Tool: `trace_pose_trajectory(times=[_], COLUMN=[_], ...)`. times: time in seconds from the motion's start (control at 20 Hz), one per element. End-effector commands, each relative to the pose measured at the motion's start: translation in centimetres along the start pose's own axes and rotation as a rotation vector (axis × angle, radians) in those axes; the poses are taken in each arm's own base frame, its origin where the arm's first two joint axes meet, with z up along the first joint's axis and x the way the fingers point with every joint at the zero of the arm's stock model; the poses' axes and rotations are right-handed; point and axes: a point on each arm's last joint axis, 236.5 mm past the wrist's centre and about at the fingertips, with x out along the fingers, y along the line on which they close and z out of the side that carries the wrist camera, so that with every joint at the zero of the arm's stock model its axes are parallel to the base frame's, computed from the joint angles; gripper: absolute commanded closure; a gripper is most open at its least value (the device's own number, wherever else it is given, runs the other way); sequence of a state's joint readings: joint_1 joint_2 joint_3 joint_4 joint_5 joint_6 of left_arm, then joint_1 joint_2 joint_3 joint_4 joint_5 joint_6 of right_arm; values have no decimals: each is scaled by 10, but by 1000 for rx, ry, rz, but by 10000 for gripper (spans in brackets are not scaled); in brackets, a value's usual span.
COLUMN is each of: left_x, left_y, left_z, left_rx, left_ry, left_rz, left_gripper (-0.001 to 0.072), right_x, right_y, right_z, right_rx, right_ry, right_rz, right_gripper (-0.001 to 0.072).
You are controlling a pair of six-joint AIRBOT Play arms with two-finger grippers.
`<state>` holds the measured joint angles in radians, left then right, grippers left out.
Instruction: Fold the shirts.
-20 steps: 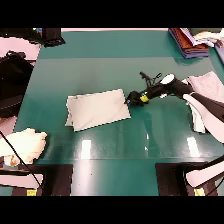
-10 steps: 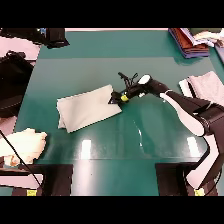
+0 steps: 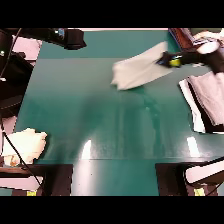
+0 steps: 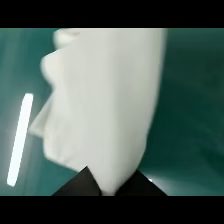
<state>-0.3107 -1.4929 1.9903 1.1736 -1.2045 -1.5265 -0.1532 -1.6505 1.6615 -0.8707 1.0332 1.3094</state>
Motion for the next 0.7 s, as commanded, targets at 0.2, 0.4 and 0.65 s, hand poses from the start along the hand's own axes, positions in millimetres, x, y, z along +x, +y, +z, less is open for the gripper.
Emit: trace_pose_trajectory(times=[0.2,0.4,0.65], left_x=[7,7,7], left_y=[-31,-31,-31], left_z=[0,1,0], left_rx=[31,31,31], left_ry=[-11,-17,-12], left_rz=[-48,-48,-48], left_gripper=[679,679,679], right_x=[-168,-202,-239], right_y=[-174,-189,-144], right_z=[62,74,118], right_rx=[194,196,69], right_ry=[-285,-345,-442], right_rz=[-278,-315,-310], right_gripper=[697,697,697])
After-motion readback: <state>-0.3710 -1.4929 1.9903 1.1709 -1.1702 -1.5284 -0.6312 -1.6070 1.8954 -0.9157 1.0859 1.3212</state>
